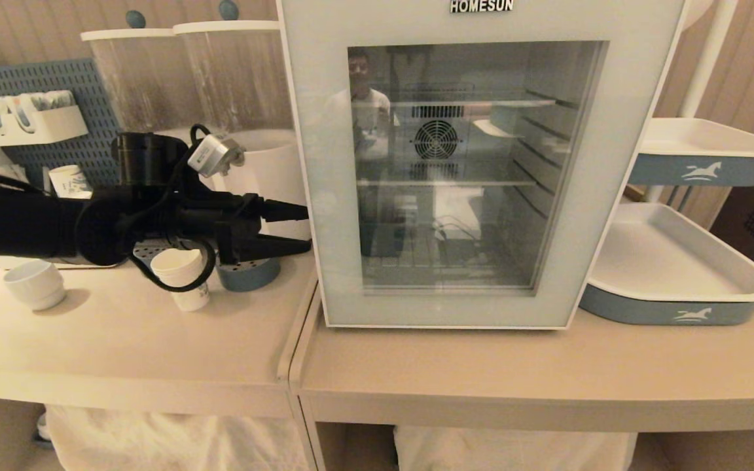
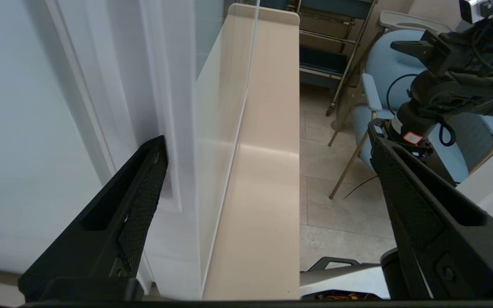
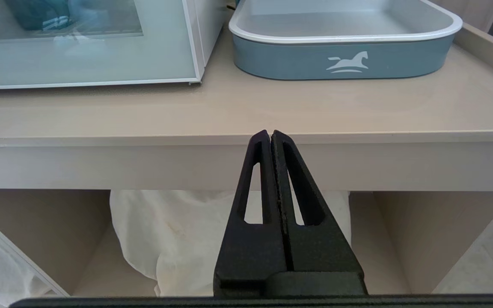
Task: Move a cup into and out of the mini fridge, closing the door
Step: Open the freezer door
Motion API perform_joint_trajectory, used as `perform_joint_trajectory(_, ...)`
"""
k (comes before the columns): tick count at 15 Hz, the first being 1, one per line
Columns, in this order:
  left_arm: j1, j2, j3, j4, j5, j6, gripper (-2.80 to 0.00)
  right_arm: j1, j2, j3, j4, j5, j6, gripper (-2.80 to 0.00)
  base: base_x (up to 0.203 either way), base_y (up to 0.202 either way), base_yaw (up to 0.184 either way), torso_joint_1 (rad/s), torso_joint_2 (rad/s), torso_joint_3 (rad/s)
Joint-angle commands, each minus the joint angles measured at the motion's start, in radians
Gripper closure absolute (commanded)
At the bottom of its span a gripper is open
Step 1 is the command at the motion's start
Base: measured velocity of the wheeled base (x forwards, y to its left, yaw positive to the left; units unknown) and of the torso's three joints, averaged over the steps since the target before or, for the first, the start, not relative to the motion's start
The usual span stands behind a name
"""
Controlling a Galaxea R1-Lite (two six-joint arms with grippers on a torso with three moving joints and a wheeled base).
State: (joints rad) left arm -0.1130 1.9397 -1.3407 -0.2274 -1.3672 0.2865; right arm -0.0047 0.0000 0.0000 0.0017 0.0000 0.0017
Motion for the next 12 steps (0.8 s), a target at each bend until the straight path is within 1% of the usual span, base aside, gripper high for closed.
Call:
perform_joint_trajectory(1,-0.001,-0.034,0.015,0.002,-0.015,0.001,-2.80,0.000,0.000,0.000,0.000,0.000,0.000,0.00,0.000,0.000,0.000,0.000,0.00,0.000)
perform_joint_trajectory(5,-0.001,-0.079,0.055,0.004,-0.023,-0.001,-2.80,0.000,0.000,0.000,0.000,0.000,0.000,0.00,0.000,0.000,0.000,0.000,0.00,0.000)
perform_joint_trajectory(8,-0.003,-0.094,0.058,0.004,-0.082,-0.022,-2.80,0.000,0.000,-0.002,0.001,0.000,0.000,0.00,0.000,0.000,0.000,0.000,0.00,0.000)
perform_joint_trajectory(12,-0.027,-0.061,0.043,-0.004,-0.082,-0.026,-2.80,0.000,0.000,-0.002,0.001,0.000,0.000,0.00,0.000,0.000,0.000,0.000,0.00,0.000)
